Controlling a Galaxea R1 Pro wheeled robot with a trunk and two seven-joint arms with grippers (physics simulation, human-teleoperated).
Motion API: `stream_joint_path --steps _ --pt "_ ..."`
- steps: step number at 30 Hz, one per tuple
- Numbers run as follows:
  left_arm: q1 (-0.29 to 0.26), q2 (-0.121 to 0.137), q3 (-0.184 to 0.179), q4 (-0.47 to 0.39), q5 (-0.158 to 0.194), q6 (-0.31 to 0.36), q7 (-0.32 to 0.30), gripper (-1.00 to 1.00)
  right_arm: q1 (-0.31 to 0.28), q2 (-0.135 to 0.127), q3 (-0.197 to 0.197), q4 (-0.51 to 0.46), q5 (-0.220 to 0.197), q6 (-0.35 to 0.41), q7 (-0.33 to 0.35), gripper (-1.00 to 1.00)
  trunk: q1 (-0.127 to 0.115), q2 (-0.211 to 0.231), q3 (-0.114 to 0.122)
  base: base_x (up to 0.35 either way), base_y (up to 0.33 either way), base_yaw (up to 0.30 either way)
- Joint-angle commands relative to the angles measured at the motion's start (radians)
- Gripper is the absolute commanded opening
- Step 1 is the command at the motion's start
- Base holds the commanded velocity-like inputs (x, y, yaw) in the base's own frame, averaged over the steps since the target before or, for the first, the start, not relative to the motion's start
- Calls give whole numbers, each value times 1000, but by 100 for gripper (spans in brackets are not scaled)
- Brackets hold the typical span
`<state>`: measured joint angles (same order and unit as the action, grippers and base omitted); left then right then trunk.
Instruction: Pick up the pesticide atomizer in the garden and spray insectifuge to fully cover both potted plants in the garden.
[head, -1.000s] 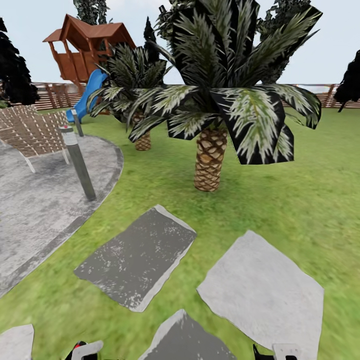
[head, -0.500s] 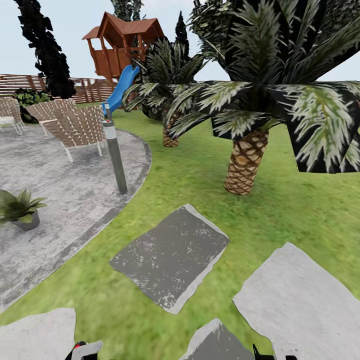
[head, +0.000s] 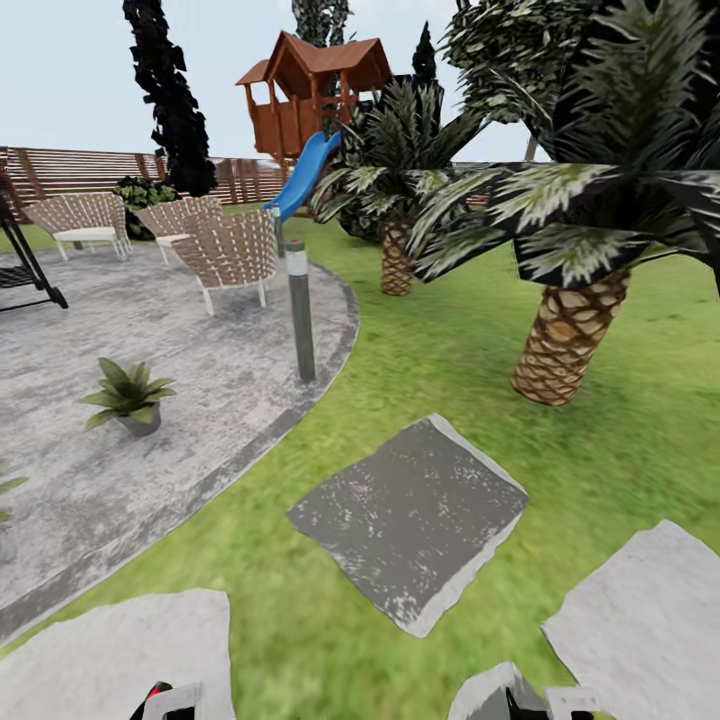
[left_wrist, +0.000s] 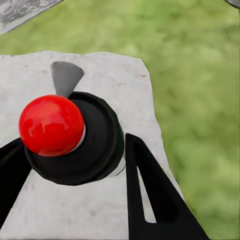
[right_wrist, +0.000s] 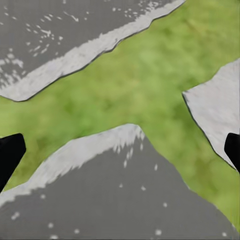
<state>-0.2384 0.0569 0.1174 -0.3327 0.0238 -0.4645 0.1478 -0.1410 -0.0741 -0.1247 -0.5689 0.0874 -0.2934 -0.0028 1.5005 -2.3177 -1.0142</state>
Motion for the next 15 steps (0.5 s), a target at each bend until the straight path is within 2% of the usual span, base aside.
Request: stream_joint_path --steps 1,15 --pt "-1 0 -1 1 2 -3 1 -100 0 0 -4 0 9 -3 0 100 0 0 -1 1 306 279" --pt "-1 1 -1 1 2 -3 1 -100 0 0 -4 0 9 -3 0 100 0 0 -1 0 306 279"
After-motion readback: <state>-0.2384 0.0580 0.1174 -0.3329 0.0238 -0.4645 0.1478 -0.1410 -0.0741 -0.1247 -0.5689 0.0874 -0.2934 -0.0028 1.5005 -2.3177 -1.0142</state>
